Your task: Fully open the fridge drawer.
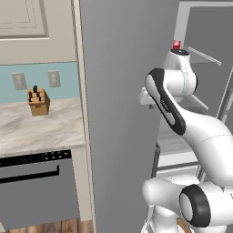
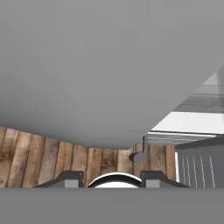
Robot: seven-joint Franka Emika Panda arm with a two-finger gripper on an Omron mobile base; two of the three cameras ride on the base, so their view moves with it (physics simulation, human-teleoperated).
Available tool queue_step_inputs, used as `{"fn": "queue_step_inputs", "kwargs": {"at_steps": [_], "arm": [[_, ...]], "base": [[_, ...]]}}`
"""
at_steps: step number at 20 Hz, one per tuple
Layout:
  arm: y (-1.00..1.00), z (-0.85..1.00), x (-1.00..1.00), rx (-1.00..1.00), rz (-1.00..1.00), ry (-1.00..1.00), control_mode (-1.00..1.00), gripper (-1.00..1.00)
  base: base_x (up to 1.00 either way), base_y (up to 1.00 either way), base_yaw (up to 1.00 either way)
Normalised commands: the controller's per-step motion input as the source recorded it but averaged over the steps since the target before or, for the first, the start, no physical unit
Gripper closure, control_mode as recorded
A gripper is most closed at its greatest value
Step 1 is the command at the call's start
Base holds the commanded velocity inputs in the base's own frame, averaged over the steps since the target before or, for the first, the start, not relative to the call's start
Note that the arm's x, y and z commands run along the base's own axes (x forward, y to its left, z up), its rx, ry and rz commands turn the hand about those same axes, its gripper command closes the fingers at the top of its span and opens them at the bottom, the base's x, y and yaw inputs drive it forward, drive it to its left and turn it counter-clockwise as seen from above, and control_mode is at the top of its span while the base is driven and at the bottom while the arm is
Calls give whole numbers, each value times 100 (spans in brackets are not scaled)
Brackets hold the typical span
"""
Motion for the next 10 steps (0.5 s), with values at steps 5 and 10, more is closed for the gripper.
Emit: {"fn": "queue_step_inputs", "kwargs": {"at_steps": [5, 10], "arm": [[-5, -6, -31, 0, 0, 0, -100, -100], [-1, -40, -53, 0, 0, 0, -100, -100]], "base": [[0, 0, 0], [0, 0, 0]]}}
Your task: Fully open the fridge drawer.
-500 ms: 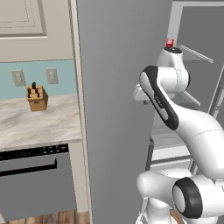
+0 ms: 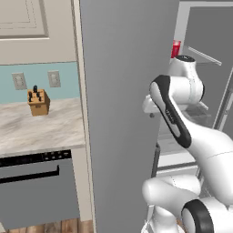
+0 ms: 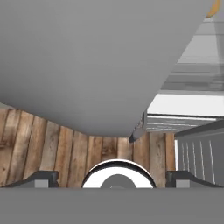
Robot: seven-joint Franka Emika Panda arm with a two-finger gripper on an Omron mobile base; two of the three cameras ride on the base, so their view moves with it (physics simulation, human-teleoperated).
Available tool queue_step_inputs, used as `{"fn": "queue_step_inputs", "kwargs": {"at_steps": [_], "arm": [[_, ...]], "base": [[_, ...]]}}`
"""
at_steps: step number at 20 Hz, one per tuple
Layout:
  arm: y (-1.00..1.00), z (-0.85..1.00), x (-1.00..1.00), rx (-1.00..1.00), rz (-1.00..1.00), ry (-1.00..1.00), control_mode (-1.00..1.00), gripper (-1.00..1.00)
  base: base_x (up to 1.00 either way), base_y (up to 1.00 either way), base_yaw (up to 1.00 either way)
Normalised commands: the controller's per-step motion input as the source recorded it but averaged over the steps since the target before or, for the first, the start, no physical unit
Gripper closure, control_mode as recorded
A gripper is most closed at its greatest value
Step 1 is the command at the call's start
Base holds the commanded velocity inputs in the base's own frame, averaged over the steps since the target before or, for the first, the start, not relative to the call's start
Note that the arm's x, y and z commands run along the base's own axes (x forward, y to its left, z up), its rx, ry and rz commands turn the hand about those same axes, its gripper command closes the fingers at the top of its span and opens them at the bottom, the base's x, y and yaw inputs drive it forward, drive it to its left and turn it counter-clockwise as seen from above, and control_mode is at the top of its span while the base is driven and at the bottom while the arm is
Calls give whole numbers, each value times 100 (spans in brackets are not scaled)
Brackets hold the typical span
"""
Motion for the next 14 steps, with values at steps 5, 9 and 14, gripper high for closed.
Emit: {"fn": "queue_step_inputs", "kwargs": {"at_steps": [5, 9, 14], "arm": [[0, -48, -21, -1, 0, 0, -100, -100], [0, -44, -1, 0, 0, 0, -100, -100], [-1, -21, -5, 0, 0, 1, 100, -100]], "base": [[0, 0, 0], [0, 0, 0], [-7, -4, 0]]}}
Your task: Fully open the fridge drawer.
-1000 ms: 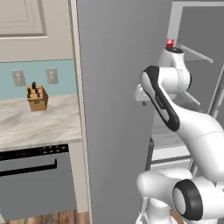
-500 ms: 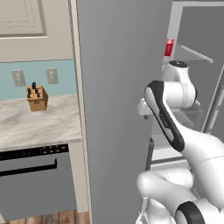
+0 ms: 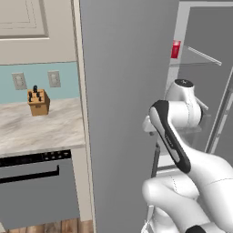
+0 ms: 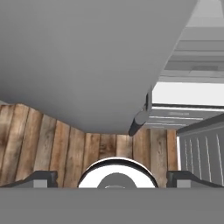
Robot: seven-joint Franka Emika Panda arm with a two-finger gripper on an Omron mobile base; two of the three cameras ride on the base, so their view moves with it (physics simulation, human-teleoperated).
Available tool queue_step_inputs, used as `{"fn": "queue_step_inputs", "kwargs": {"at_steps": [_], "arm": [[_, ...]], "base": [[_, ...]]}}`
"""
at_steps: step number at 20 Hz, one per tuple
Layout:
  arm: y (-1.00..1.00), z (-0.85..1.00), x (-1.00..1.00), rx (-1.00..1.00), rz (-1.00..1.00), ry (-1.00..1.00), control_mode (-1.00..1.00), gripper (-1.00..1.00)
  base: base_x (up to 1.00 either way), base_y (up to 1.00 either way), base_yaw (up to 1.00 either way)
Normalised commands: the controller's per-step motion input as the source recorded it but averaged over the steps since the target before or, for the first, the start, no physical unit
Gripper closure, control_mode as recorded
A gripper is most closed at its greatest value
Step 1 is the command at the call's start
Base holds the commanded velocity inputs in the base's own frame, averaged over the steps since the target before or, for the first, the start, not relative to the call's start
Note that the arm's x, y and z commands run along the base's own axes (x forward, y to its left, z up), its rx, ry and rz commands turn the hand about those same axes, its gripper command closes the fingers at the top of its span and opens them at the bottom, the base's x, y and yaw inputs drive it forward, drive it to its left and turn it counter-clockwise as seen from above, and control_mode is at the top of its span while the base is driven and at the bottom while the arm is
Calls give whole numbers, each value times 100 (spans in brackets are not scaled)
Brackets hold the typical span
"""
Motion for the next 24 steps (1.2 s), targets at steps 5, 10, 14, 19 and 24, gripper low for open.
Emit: {"fn": "queue_step_inputs", "kwargs": {"at_steps": [5, 10, 14, 19, 24], "arm": [[0, 0, 0, 0, 0, 0, 100, -100], [0, 0, 0, 0, 0, 0, 100, -100], [0, 0, 0, 0, 0, 0, 100, -100], [0, 0, 0, 0, 0, 0, 100, -100], [0, 0, 0, 0, 0, 0, 100, -100]], "base": [[-25, -26, 0], [-9, -51, 0], [0, -56, 0], [-11, -38, 0], [-36, -9, 0]]}}
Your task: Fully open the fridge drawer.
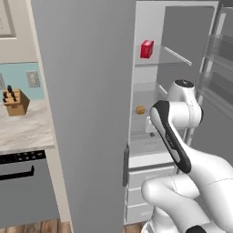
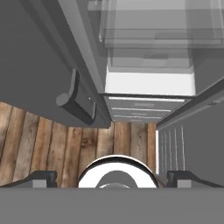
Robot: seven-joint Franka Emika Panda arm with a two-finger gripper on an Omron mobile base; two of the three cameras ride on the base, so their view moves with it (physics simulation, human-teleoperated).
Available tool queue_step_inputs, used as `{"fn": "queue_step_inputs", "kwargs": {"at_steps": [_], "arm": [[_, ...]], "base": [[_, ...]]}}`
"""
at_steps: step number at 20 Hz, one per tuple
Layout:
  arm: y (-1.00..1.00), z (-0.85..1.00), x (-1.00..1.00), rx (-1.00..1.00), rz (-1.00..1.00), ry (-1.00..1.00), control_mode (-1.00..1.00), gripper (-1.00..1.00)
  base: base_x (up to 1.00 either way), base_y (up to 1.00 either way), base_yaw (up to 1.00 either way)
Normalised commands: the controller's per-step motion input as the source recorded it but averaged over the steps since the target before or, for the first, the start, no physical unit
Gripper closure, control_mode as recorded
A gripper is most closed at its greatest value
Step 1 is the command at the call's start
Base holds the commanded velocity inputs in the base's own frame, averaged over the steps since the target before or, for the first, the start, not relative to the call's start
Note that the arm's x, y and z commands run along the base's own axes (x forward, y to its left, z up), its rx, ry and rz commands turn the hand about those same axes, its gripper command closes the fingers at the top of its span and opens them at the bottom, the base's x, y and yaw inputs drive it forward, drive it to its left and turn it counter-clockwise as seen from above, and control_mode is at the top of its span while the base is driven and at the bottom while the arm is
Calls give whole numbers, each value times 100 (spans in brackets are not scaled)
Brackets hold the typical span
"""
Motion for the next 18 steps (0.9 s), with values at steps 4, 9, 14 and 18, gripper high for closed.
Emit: {"fn": "queue_step_inputs", "kwargs": {"at_steps": [4, 9, 14, 18], "arm": [[0, 0, 0, 0, 0, 0, 100, -100], [0, 0, 0, 0, 0, 0, 100, -100], [0, 0, 0, 0, 0, 0, 100, -100], [0, 0, 0, 0, 0, 0, 100, -100]], "base": [[-36, -14, 0], [-8, -29, 0], [0, -29, 0], [0, -21, 0]]}}
